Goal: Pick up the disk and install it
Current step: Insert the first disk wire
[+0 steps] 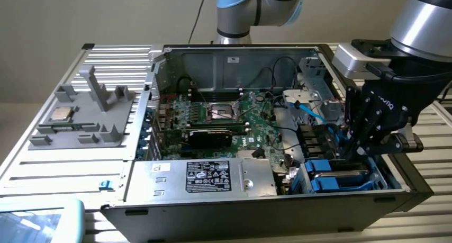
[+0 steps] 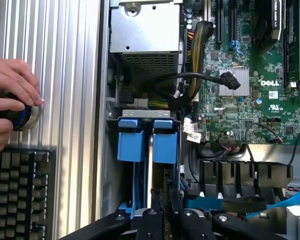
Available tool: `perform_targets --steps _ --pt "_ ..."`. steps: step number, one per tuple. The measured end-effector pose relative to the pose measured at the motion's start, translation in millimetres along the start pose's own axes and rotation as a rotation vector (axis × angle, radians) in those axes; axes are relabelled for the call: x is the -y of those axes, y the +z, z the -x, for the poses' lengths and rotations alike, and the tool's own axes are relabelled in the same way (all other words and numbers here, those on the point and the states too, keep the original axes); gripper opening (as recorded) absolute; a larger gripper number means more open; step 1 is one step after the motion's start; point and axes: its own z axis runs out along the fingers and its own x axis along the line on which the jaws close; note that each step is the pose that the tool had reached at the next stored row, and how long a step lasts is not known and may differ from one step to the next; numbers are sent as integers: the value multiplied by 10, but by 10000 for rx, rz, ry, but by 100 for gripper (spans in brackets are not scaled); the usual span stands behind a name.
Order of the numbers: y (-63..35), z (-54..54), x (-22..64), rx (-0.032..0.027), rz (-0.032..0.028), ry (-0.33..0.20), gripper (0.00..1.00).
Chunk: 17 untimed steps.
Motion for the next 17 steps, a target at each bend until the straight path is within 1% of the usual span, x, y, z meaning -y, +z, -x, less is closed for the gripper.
perform_targets --steps 8,11,13,15,17 --pt "44 9 -13 -2 3 28 16" --pt "45 30 -22 -41 -10 37 16" --pt "47 34 -22 -64 -31 40 16" --pt "51 34 -22 -75 -43 47 16" --pt "54 36 -23 -99 -71 57 16"
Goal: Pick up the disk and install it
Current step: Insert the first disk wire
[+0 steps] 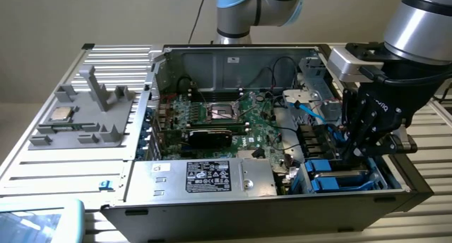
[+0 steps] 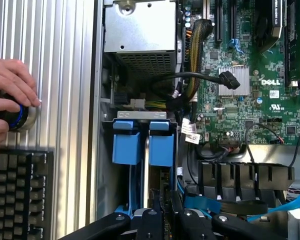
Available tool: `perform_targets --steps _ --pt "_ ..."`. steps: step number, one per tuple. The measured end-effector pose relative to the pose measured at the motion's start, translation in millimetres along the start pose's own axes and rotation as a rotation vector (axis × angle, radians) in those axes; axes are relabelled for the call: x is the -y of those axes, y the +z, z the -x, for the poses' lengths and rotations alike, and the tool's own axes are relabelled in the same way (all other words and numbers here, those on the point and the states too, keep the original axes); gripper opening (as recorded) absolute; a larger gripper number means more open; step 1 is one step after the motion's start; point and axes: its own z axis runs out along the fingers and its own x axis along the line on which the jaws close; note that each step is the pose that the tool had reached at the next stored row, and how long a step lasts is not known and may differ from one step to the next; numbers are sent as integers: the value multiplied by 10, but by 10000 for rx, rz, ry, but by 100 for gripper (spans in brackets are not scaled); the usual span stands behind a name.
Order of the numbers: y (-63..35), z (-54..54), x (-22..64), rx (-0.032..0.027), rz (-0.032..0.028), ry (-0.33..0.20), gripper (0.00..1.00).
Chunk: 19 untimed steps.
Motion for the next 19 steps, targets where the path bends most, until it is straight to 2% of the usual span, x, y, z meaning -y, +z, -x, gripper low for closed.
perform_targets --steps 4,19 --pt "7 7 -1 -38 -63 16 16" --pt "44 18 -9 -36 -82 85 16"
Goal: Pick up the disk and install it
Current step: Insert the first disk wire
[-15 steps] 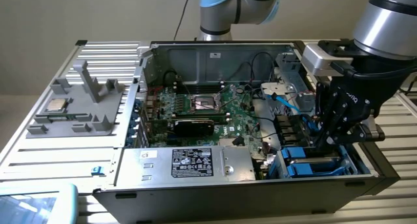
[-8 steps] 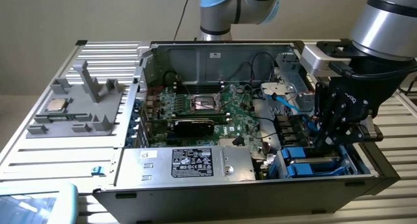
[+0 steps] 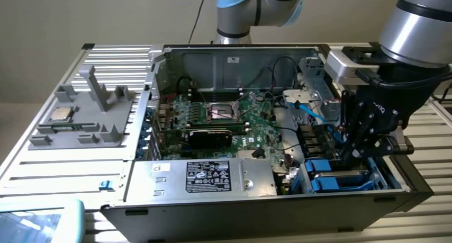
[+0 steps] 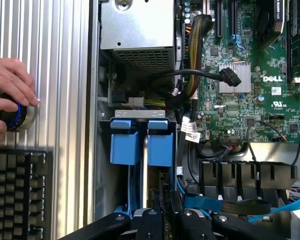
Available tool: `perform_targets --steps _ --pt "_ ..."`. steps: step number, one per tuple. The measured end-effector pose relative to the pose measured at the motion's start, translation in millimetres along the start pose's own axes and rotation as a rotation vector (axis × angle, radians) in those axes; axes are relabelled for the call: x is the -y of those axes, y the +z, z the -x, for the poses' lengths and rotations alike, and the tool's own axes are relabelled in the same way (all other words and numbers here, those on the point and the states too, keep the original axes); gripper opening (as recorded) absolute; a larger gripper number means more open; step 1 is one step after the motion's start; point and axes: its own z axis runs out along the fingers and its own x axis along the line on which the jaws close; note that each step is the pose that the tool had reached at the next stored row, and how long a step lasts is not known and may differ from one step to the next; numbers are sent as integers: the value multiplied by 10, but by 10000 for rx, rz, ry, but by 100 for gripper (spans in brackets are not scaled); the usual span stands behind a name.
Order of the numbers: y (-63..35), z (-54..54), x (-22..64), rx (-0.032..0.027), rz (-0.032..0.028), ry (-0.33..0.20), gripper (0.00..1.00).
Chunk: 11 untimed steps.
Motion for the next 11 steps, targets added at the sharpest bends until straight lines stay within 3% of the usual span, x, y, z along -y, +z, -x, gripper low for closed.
perform_targets --steps 11 --pt "26 3 -13 0 -21 54 16"
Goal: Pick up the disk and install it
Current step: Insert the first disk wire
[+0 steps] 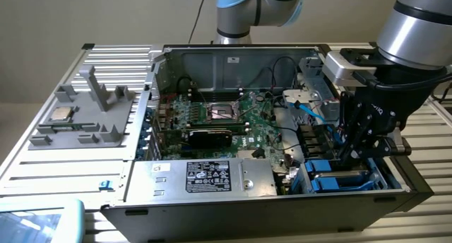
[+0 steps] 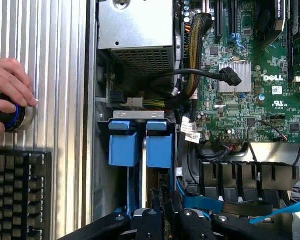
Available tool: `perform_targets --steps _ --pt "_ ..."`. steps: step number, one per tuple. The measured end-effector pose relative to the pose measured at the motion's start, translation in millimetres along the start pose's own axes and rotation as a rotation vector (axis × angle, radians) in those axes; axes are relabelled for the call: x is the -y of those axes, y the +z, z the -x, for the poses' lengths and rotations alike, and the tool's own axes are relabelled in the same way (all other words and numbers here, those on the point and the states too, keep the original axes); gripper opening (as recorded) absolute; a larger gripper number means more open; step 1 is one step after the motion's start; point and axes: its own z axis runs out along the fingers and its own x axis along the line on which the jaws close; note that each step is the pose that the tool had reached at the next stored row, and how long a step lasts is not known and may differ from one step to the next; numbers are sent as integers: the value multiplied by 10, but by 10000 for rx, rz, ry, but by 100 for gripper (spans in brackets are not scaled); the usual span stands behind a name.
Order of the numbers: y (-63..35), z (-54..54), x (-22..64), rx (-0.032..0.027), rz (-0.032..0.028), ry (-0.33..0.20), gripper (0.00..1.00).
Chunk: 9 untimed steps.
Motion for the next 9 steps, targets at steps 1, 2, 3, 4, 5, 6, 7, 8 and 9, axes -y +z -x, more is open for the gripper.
perform_targets --steps 1,2,3,4,5,6,7,8,9 --pt "1 0 0 2 1 8 16" --pt "2 0 1 3 3 16 16" --pt "3 1 5 4 4 22 16" --pt "3 1 8 5 5 30 16" --pt "3 1 13 5 7 39 16" --pt "4 1 15 5 8 48 16" --pt "4 1 18 4 8 57 16" --pt "6 1 20 5 9 65 16" --pt "7 0 22 4 9 72 16"
